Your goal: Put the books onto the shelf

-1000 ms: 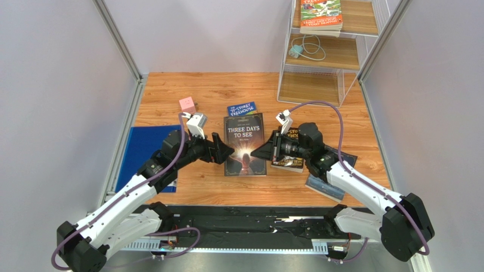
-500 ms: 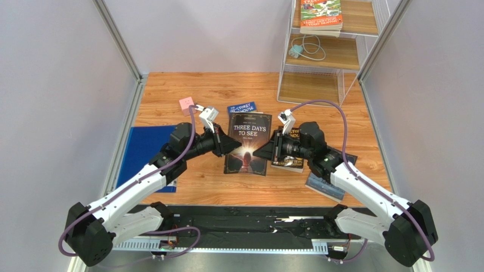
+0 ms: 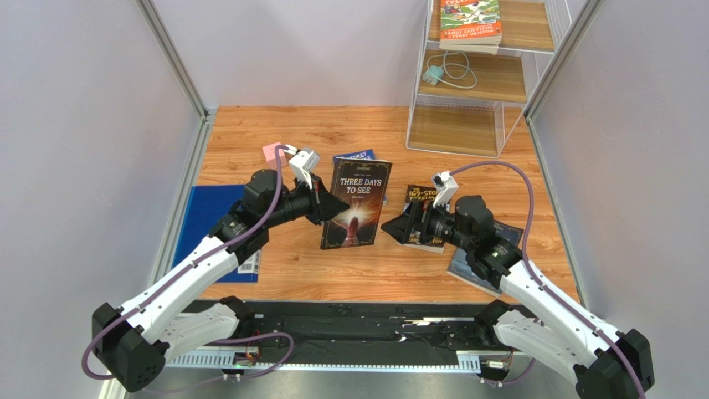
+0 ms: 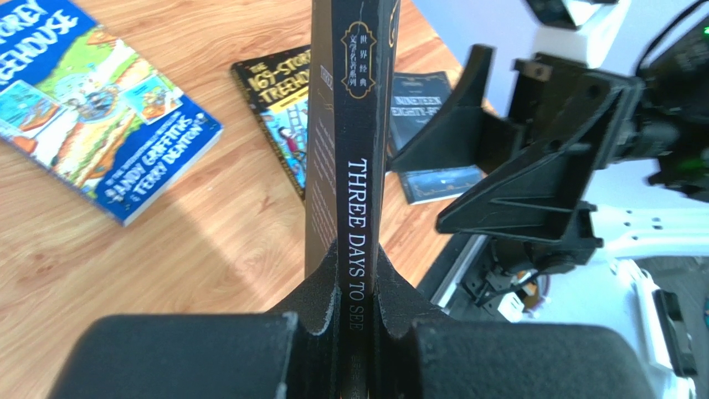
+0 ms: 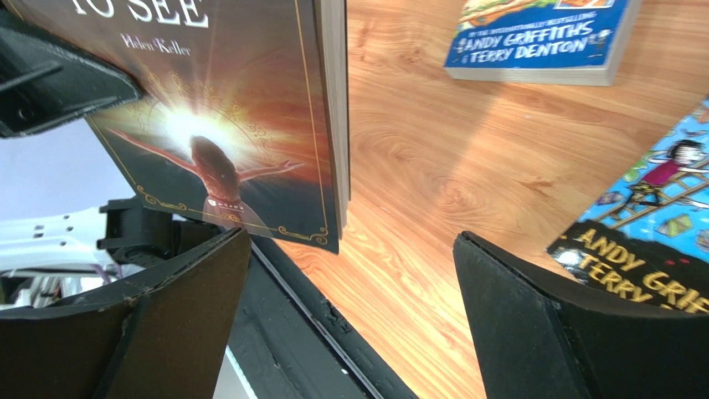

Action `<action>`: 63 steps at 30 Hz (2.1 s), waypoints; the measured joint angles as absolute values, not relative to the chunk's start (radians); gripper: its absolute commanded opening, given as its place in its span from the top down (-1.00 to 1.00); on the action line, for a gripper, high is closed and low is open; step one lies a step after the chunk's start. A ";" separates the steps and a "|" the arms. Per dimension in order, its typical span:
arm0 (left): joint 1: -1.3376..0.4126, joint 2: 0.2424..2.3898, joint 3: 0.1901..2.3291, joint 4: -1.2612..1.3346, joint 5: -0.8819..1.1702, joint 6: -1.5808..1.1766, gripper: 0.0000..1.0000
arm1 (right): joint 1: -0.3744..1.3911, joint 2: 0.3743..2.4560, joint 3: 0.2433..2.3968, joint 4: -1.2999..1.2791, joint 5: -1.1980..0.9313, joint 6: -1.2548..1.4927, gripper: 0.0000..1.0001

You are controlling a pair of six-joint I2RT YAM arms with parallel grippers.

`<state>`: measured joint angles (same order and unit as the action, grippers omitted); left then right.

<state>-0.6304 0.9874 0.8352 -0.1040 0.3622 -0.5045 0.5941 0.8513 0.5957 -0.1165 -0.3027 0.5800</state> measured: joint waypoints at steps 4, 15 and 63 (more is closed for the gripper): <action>-0.630 0.987 0.835 -0.059 0.417 -0.521 1.00 | 0.593 0.846 0.519 0.006 -0.359 0.614 -1.00; -0.631 1.013 0.852 0.113 0.568 -0.604 1.00 | 0.595 0.857 0.422 0.279 -0.457 0.730 -1.00; -0.633 0.994 0.589 -0.028 0.216 -0.487 -0.81 | 0.268 1.482 2.164 -0.879 -0.458 0.415 1.00</action>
